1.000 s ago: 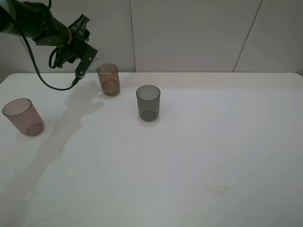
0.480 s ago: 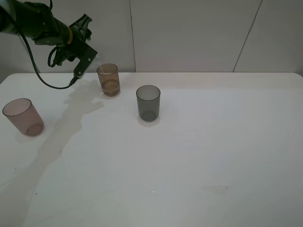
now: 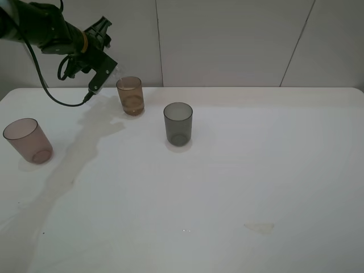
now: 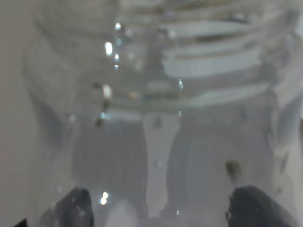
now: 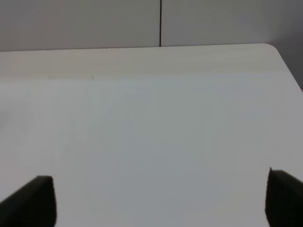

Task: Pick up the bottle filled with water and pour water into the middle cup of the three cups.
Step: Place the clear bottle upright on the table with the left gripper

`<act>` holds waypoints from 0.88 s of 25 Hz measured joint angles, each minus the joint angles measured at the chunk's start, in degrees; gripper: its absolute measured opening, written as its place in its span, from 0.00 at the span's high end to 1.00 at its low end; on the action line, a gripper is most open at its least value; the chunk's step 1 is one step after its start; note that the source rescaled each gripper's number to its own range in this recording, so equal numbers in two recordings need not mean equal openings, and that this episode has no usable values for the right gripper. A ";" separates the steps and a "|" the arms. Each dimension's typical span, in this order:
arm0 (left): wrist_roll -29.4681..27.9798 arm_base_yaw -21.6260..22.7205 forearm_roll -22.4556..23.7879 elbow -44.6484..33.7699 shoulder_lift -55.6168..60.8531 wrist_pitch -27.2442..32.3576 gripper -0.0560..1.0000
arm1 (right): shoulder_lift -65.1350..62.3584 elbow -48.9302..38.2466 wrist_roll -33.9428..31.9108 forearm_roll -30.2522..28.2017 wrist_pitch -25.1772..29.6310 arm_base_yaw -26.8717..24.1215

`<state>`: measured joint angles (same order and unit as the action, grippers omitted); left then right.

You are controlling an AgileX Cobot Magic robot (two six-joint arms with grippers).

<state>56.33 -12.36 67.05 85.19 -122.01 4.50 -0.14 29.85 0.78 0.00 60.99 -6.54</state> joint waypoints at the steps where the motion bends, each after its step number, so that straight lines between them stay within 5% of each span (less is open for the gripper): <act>1: 0.00 0.00 0.00 0.00 0.00 0.00 0.93 | 0.00 0.00 0.00 0.00 0.00 0.00; 11: -5.09 0.00 -1.59 0.00 0.05 -0.18 0.93 | 0.00 0.00 0.00 0.00 0.00 0.00; 17: -22.01 -0.11 -7.43 0.00 2.49 -0.59 0.93 | 0.00 0.00 0.00 0.00 0.00 0.00; 22: -44.05 -1.11 -14.89 0.00 5.89 -1.44 0.93 | 0.00 0.00 0.00 0.00 0.00 0.00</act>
<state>12.28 -13.48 52.16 85.19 -116.12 3.06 -0.14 29.85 0.78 0.00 60.99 -6.54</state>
